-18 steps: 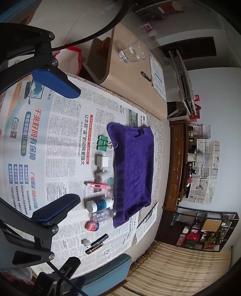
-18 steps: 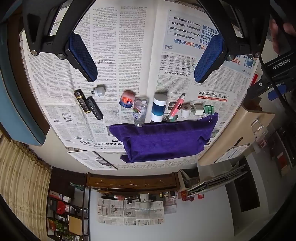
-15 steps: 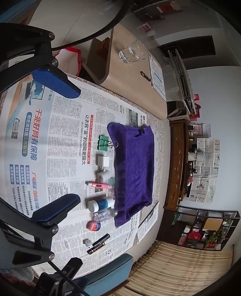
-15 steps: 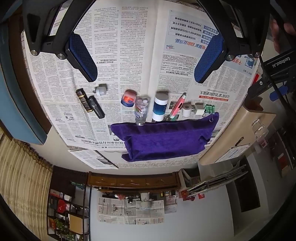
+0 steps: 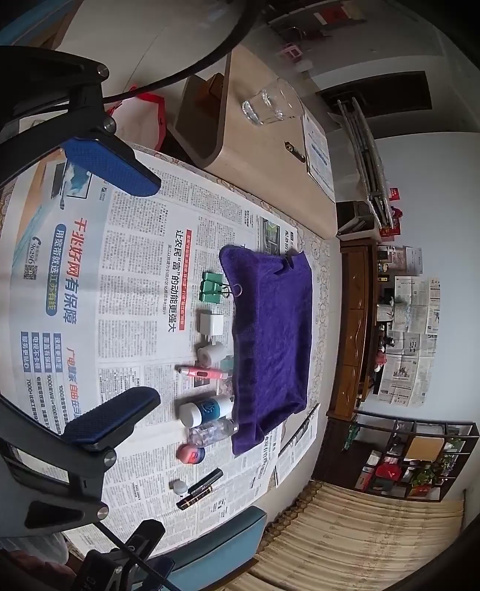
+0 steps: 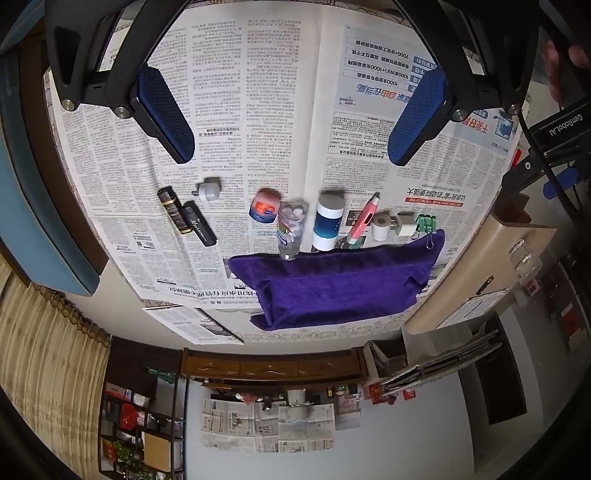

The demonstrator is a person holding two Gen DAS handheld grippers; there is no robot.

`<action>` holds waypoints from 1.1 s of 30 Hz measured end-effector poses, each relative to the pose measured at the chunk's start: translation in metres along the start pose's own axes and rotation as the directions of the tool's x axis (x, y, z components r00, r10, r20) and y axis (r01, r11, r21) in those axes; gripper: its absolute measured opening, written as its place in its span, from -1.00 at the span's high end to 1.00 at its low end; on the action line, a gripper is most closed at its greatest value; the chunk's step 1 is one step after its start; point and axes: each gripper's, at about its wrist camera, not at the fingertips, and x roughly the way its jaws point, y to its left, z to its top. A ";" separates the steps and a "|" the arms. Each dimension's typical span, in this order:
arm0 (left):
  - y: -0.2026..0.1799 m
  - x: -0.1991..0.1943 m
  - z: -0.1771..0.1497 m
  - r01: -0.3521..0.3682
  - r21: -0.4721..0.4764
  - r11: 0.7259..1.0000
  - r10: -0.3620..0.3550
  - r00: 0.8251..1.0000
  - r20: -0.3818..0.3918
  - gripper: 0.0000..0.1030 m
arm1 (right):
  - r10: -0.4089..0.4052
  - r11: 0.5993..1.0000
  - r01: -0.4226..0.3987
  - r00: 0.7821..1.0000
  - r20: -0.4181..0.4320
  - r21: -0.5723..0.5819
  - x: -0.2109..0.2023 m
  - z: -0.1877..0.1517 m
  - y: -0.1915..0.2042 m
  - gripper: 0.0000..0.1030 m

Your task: Organize rigid objects

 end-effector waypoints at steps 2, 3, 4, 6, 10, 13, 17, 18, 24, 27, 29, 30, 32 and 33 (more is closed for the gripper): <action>0.000 0.001 0.000 -0.003 0.003 1.000 0.003 1.000 0.003 -1.00 | 0.000 1.000 0.000 1.000 0.000 0.000 -0.001 0.001 0.001 -0.99; 0.001 0.001 0.000 -0.005 0.000 1.000 0.005 1.000 0.003 -1.00 | 0.000 1.000 0.000 1.000 0.000 0.000 -0.001 0.001 0.000 -0.99; 0.002 0.001 0.000 -0.003 -0.003 1.000 0.003 1.000 0.002 -1.00 | 0.000 1.000 0.000 1.000 0.000 0.000 -0.001 0.001 0.001 -0.99; 0.003 0.002 0.000 -0.002 -0.008 1.000 0.002 1.000 -0.003 -1.00 | -0.001 1.000 0.001 1.000 0.000 -0.002 -0.002 0.001 0.001 -0.99; 0.005 0.002 0.000 -0.001 -0.019 1.000 0.001 1.000 -0.003 -1.00 | 0.002 1.000 -0.002 1.000 -0.003 -0.002 -0.002 0.000 0.000 -0.99; 0.006 0.002 0.000 -0.005 -0.020 1.000 0.005 1.000 -0.007 -1.00 | -0.001 1.000 0.001 1.000 -0.003 -0.005 -0.002 -0.001 -0.001 -0.99; 0.007 0.002 0.001 -0.007 -0.022 1.000 0.007 1.000 -0.006 -1.00 | -0.002 1.000 0.002 1.000 -0.002 -0.005 -0.003 -0.001 -0.001 -0.99; 0.007 0.002 0.001 -0.007 -0.022 1.000 0.007 1.000 -0.007 -1.00 | -0.002 1.000 0.002 1.000 -0.001 -0.005 -0.003 -0.002 -0.001 -0.99; 0.008 0.001 0.002 -0.011 -0.015 1.000 0.011 1.000 -0.005 -1.00 | -0.001 1.000 0.001 1.000 -0.001 -0.005 -0.003 -0.001 -0.001 -0.99; 0.008 0.000 0.002 -0.008 -0.020 1.000 0.007 1.000 -0.006 -1.00 | -0.001 1.000 0.001 1.000 -0.001 -0.005 -0.003 -0.001 -0.001 -0.99; 0.010 -0.002 0.003 -0.008 -0.028 1.000 0.008 1.000 0.000 -1.00 | 0.000 1.000 0.000 1.000 0.002 -0.006 -0.005 -0.001 -0.001 -0.99; 0.011 -0.003 0.003 -0.011 -0.030 1.000 0.011 1.000 0.003 -1.00 | 0.002 1.000 -0.002 1.000 0.003 -0.006 -0.005 -0.001 -0.001 -0.99; 0.012 -0.002 0.004 -0.021 -0.027 0.999 0.021 1.000 0.003 -1.00 | 0.005 1.000 -0.005 1.000 0.007 -0.005 -0.008 -0.001 -0.001 -0.99; 0.013 -0.002 0.004 -0.027 -0.026 0.999 0.027 1.000 0.003 -1.00 | 0.004 1.000 -0.004 1.000 0.008 -0.006 -0.008 0.000 -0.001 -0.99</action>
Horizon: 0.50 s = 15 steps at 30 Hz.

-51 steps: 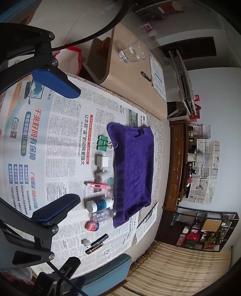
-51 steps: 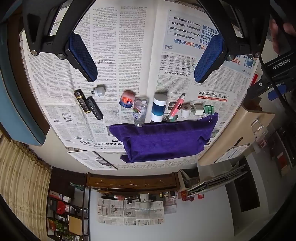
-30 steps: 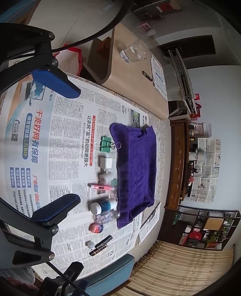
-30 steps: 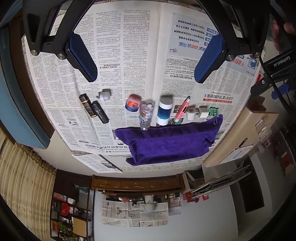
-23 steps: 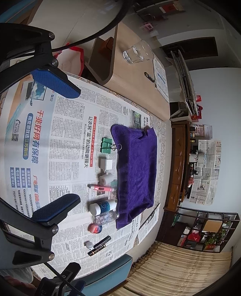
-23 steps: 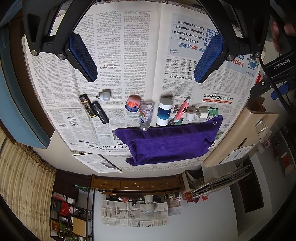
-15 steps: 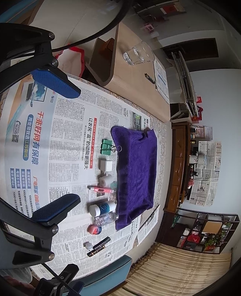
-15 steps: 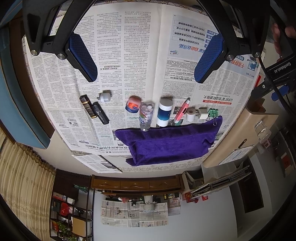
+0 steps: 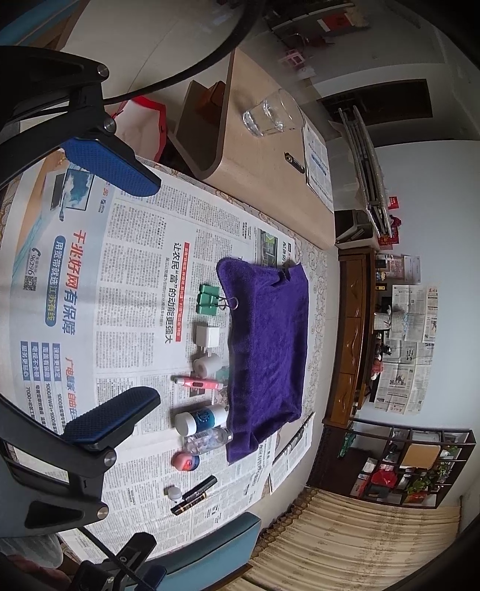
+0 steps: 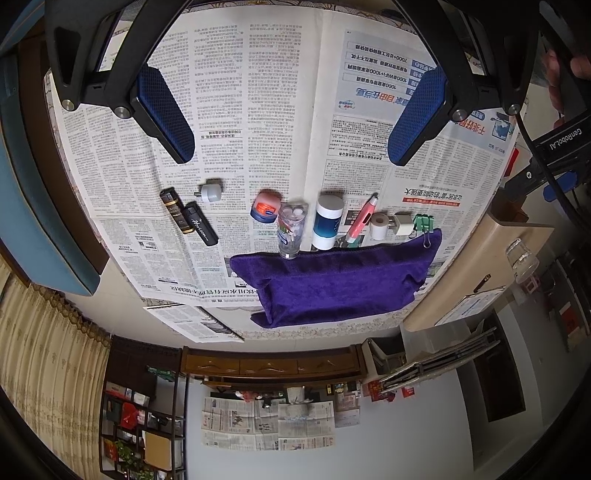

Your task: Organize rigid objects

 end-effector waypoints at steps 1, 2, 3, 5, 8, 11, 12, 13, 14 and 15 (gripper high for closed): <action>0.000 0.000 0.000 0.002 0.001 1.000 -0.002 1.000 0.002 -1.00 | -0.001 1.000 0.001 1.000 0.001 0.000 0.000 0.000 0.000 -0.99; 0.000 0.000 0.000 0.005 0.003 1.000 -0.005 1.000 0.003 -1.00 | -0.001 1.000 0.001 1.000 0.002 0.000 -0.001 0.000 0.000 -0.99; 0.001 0.000 0.000 0.003 0.004 1.000 -0.003 1.000 0.002 -1.00 | 0.000 1.000 0.000 1.000 0.002 0.001 -0.001 0.000 0.000 -0.99; 0.000 0.000 0.001 0.005 0.009 1.000 -0.005 1.000 0.003 -1.00 | -0.002 1.000 0.002 1.000 0.001 0.001 -0.001 0.000 -0.001 -0.99; -0.001 0.000 -0.001 0.005 0.013 1.000 -0.005 1.000 -0.001 -1.00 | -0.001 1.000 0.001 1.000 -0.002 0.007 -0.001 0.001 -0.002 -0.99; 0.000 0.000 -0.001 0.010 0.005 1.000 -0.010 1.000 -0.003 -1.00 | 0.001 1.000 -0.002 1.000 0.002 0.012 -0.001 0.000 -0.005 -0.99; 0.000 0.000 -0.001 0.011 0.007 1.000 -0.011 1.000 -0.003 -1.00 | 0.002 1.000 -0.002 1.000 0.002 0.014 -0.001 0.000 -0.005 -0.99; 0.000 0.000 -0.001 0.012 0.005 1.000 -0.012 1.000 -0.003 -1.00 | 0.002 1.000 -0.002 1.000 0.003 0.015 -0.001 0.000 -0.005 -0.99; 0.000 0.000 -0.001 0.012 0.004 1.000 -0.012 1.000 -0.001 -1.00 | 0.001 1.000 -0.001 1.000 0.004 0.014 -0.001 0.000 -0.005 -0.99; 0.000 0.000 -0.001 0.011 0.005 1.000 -0.011 1.000 0.000 -1.00 | 0.001 1.000 -0.001 1.000 0.004 0.013 -0.001 0.000 -0.005 -0.99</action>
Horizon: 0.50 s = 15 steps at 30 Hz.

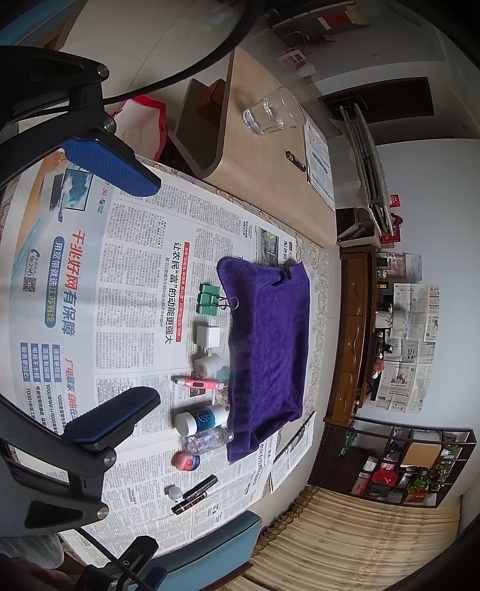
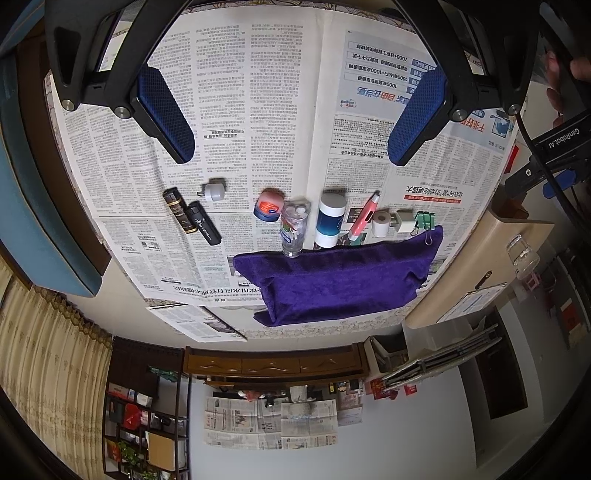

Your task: Organize rigid objects

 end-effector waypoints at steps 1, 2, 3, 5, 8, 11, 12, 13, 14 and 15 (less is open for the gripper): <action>0.001 0.000 0.000 -0.001 -0.001 1.000 0.001 1.000 0.002 -1.00 | 0.000 1.000 0.000 1.000 -0.001 0.000 0.000 0.000 0.000 -0.99; 0.001 -0.001 0.001 -0.002 -0.002 1.000 0.002 1.000 0.003 -1.00 | 0.000 1.000 0.000 1.000 -0.001 0.001 0.000 0.000 0.000 -0.99; 0.001 -0.001 0.001 -0.001 -0.002 1.000 0.001 1.000 0.004 -1.00 | 0.000 1.000 0.000 1.000 0.000 0.001 0.000 0.000 0.000 -0.99; 0.001 -0.001 0.001 -0.002 -0.001 1.000 0.002 1.000 0.005 -1.00 | -0.001 1.000 0.001 1.000 0.000 0.002 0.000 0.000 0.000 -0.99; 0.001 -0.001 0.001 -0.004 -0.003 1.000 0.004 1.000 0.005 -1.00 | 0.004 1.000 -0.004 1.000 -0.001 0.003 0.000 0.000 0.000 -0.99; 0.001 -0.002 0.002 -0.005 -0.004 1.000 0.005 1.000 0.008 -1.00 | 0.007 1.000 -0.007 1.000 -0.002 0.004 0.000 -0.001 -0.001 -0.99; 0.001 -0.001 0.002 -0.005 -0.004 1.000 0.005 1.000 0.006 -1.00 | 0.007 1.000 -0.007 1.000 -0.003 0.005 0.000 -0.001 -0.001 -0.99; 0.001 -0.002 0.002 -0.005 -0.004 1.000 0.005 1.000 0.006 -1.00 | 0.005 1.000 -0.005 1.000 -0.003 0.004 0.000 -0.001 -0.001 -0.99; 0.001 -0.002 0.002 -0.005 -0.004 1.000 0.005 1.000 0.007 -1.00 | 0.004 1.000 -0.004 1.000 -0.004 0.004 0.000 -0.002 -0.001 -0.99; 0.001 -0.002 0.002 -0.005 -0.004 1.000 0.005 1.000 0.007 -1.00 | 0.004 1.000 -0.004 1.000 -0.004 0.004 0.000 -0.002 -0.001 -0.99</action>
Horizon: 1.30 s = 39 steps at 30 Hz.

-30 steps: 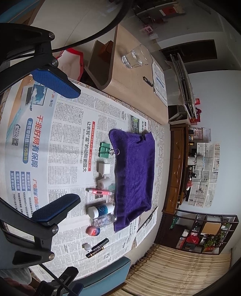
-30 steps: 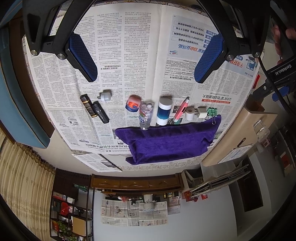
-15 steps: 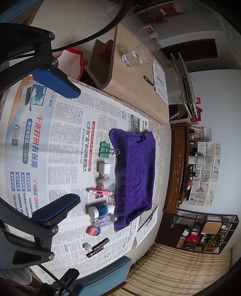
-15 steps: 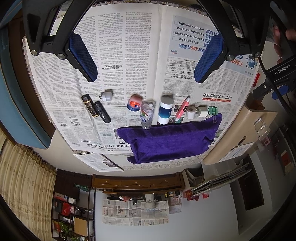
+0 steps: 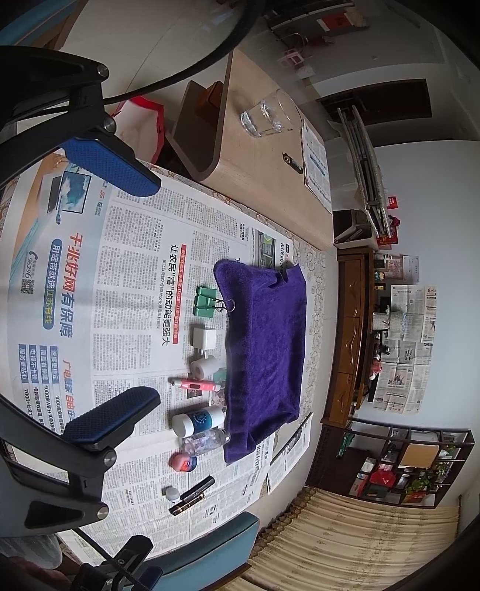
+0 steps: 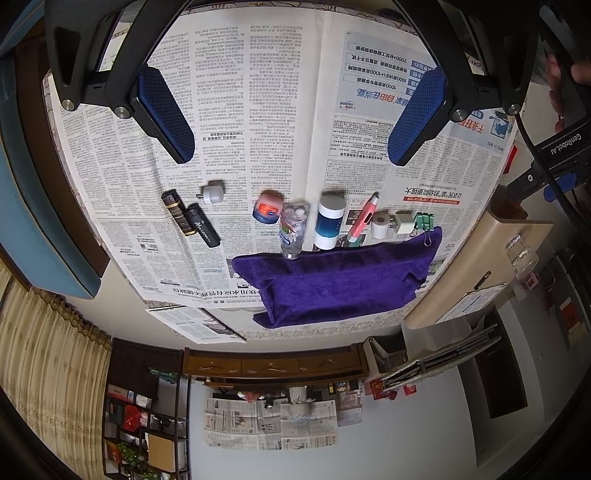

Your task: Organize rigid objects

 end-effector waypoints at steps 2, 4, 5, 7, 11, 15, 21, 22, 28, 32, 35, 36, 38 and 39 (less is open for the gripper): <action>0.000 0.000 0.000 0.000 0.000 1.000 0.000 1.000 0.000 -1.00 | 0.000 1.000 0.000 1.000 0.001 0.000 0.000 0.000 0.000 -0.99; 0.000 0.000 0.000 -0.001 0.000 1.000 0.001 1.000 0.001 -1.00 | -0.001 1.000 0.001 1.000 0.001 0.001 0.000 0.000 0.000 -0.99; 0.000 0.000 0.000 -0.003 0.000 1.000 0.003 1.000 0.002 -1.00 | -0.002 1.000 0.002 1.000 0.001 0.002 0.000 0.000 0.000 -0.99; 0.000 -0.001 0.001 -0.002 -0.001 1.000 0.002 1.000 0.003 -1.00 | -0.002 1.000 0.002 1.000 0.000 0.004 0.001 -0.001 -0.001 -0.99; 0.001 -0.002 0.002 -0.001 -0.002 1.000 0.001 1.000 0.006 -1.00 | -0.003 1.000 0.002 1.000 0.002 0.007 0.001 -0.002 -0.001 -0.99; 0.002 -0.003 0.002 -0.004 0.001 1.000 0.004 1.000 0.008 -1.00 | -0.003 1.000 0.003 1.000 0.002 0.007 0.000 -0.002 -0.002 -0.99; 0.001 -0.002 0.005 -0.002 0.016 1.000 0.002 1.000 0.007 -1.00 | 0.003 1.000 -0.003 1.000 0.002 0.017 0.000 0.000 -0.005 -0.99; 0.001 -0.002 0.007 -0.001 0.018 1.000 0.001 1.000 0.010 -1.00 | 0.003 1.000 -0.003 1.000 0.001 0.018 0.000 0.000 -0.006 -0.99; 0.002 0.009 0.013 0.010 0.013 1.000 -0.010 1.000 0.011 -1.00 | -0.020 1.000 0.020 1.000 0.000 0.020 0.006 0.006 -0.021 -0.99; 0.000 0.028 0.018 0.004 0.027 1.000 -0.004 1.000 -0.004 -1.00 | -0.029 0.999 0.029 1.000 -0.003 0.033 0.019 0.010 -0.037 -0.99; -0.004 0.045 0.018 0.010 0.037 0.999 -0.009 1.000 -0.016 -1.00 | -0.037 0.999 0.038 0.999 -0.010 0.034 0.036 0.015 -0.050 -0.99; -0.005 0.052 0.018 0.011 0.038 0.999 -0.011 1.000 -0.021 -1.00 | -0.043 0.998 0.044 0.999 -0.016 0.036 0.043 0.016 -0.055 -0.99; -0.007 0.066 0.018 0.020 0.044 0.999 -0.018 0.999 -0.028 -1.00 | -0.047 0.998 0.048 0.999 -0.026 0.036 0.057 0.018 -0.064 -0.99; -0.009 0.074 0.018 0.018 0.047 0.999 -0.016 0.999 -0.034 -1.00 | -0.049 0.998 0.050 0.998 -0.030 0.038 0.063 0.018 -0.069 -0.98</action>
